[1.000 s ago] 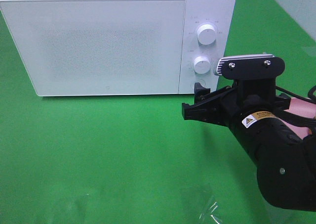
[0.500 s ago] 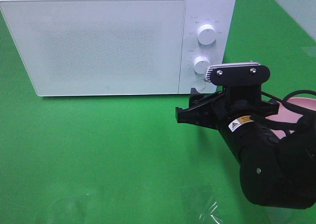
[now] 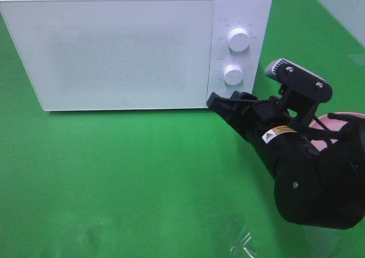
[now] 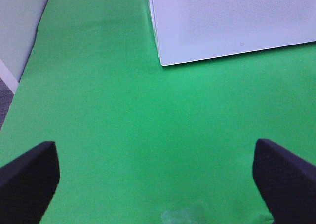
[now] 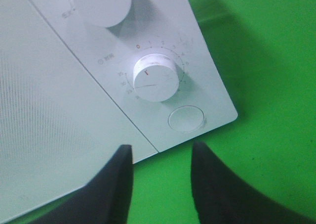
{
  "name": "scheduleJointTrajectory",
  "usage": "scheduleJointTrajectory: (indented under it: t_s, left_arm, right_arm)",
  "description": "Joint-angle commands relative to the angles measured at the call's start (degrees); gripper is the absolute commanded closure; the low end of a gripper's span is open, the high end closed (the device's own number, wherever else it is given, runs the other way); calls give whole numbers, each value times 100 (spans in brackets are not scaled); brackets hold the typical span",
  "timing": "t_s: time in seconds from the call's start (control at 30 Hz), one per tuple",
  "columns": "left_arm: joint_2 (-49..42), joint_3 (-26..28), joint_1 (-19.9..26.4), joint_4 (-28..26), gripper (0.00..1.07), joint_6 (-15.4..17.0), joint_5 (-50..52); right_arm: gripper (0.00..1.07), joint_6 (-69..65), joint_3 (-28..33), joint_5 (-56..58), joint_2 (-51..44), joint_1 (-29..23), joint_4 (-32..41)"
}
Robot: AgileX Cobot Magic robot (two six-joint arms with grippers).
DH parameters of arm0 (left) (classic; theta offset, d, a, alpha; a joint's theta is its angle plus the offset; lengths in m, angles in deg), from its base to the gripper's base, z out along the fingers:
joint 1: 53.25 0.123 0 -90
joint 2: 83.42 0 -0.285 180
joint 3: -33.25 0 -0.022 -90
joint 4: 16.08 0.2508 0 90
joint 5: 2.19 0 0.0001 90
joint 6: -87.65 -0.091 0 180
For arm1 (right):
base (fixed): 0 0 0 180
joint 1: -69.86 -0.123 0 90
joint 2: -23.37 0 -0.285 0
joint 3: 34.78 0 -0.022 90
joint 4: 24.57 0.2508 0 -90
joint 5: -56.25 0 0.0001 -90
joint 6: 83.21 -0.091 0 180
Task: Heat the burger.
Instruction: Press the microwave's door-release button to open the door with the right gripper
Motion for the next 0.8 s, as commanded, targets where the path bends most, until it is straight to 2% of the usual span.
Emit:
scheduleJointTrajectory:
  t_s: [0.03, 0.13, 0.17, 0.27, 0.3, 0.47, 0.63, 0.8]
  left_arm:
    - [-115, -17, 17, -29, 7, 29, 34]
    - [-115, -17, 17, -29, 7, 29, 34]
    - [-115, -17, 17, -29, 7, 29, 34]
    - [-115, -17, 17, -29, 7, 29, 34]
    - [-115, -17, 17, -29, 7, 29, 34]
    - [-115, -17, 17, -29, 7, 29, 34]
    - [-115, -17, 17, -29, 7, 29, 34]
    - [-115, -17, 17, -29, 7, 29, 34]
  right_arm:
    - [91, -1495, -46, 23, 0, 23, -40]
    - [94, -2120, -46, 86, 0, 23, -46]
    - [101, -2871, -46, 155, 0, 23, -46]
    - [102, -3243, -46, 172, 0, 23, -46]
    - [107, -3856, -46, 183, 0, 23, -46]
    - [107, -5042, -46, 447, 0, 23, -46]
    - [107, -5374, -46, 785, 0, 63, -92]
    - [107, -5609, -52, 1071, 0, 367, -516]
